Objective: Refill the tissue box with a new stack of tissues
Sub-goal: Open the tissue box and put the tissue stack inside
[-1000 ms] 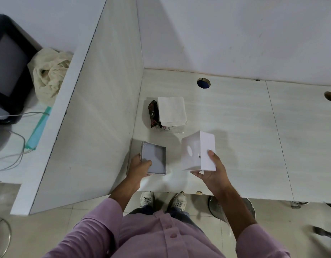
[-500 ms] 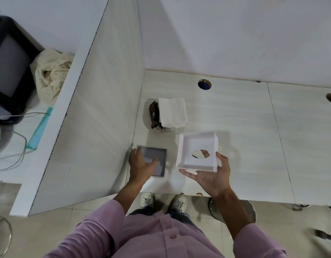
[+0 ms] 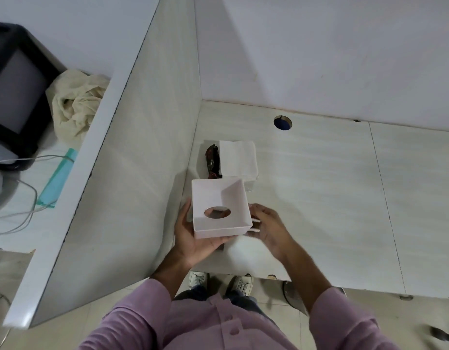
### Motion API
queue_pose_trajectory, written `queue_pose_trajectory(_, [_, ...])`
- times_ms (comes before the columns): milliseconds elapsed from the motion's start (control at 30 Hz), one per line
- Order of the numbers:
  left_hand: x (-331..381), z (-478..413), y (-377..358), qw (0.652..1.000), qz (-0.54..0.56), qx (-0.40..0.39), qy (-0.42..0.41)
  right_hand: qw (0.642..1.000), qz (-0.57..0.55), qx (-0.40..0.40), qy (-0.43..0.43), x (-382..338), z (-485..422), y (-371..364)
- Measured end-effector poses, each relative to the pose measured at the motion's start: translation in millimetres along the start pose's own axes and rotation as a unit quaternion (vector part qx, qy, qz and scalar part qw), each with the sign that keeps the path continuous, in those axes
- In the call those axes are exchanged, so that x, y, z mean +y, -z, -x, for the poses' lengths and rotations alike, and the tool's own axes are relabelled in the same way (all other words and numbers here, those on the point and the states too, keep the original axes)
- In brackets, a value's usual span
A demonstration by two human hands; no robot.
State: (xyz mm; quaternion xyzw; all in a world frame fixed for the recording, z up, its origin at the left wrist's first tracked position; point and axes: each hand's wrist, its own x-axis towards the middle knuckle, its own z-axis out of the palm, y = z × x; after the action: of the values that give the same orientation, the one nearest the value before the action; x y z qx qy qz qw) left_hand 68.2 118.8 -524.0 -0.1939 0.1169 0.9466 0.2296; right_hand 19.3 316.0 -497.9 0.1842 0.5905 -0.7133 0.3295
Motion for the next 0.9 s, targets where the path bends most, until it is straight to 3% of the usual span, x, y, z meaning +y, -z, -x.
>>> queue_pose_trajectory(167, [10.4,2.3,5.5,0.997,-0.007,0.054,-0.048,0.967,0.203,0.126,0.084,-45.0,-54.1,21.9])
queue_pose_trajectory(267, [9.0,0.6,10.0,0.992,-0.050,0.095,-0.067,0.872,0.423,0.166,0.181,-74.1,-97.3,23.2])
queue_pose_trajectory(367, [10.4,-0.6,10.5,0.993,-0.040,0.092,-0.056,0.763,0.593,0.110,0.233,-105.1,-136.9,12.3])
queue_pose_trajectory(533, [14.7,-4.5,4.2,0.994,-0.001,0.084,-0.065,0.607,0.781,-0.021,0.144,-141.7,-195.5,-13.6])
queue_pose_trajectory(633, [15.5,-3.6,2.4,0.994,-0.006,0.092,-0.064,0.587,0.804,-0.063,0.078,-142.7,-219.3,-19.5])
queue_pose_trajectory(900, [12.8,-1.0,3.9,0.989,-0.005,0.128,-0.073,0.593,0.796,-0.084,0.088,-144.7,-230.7,-19.6])
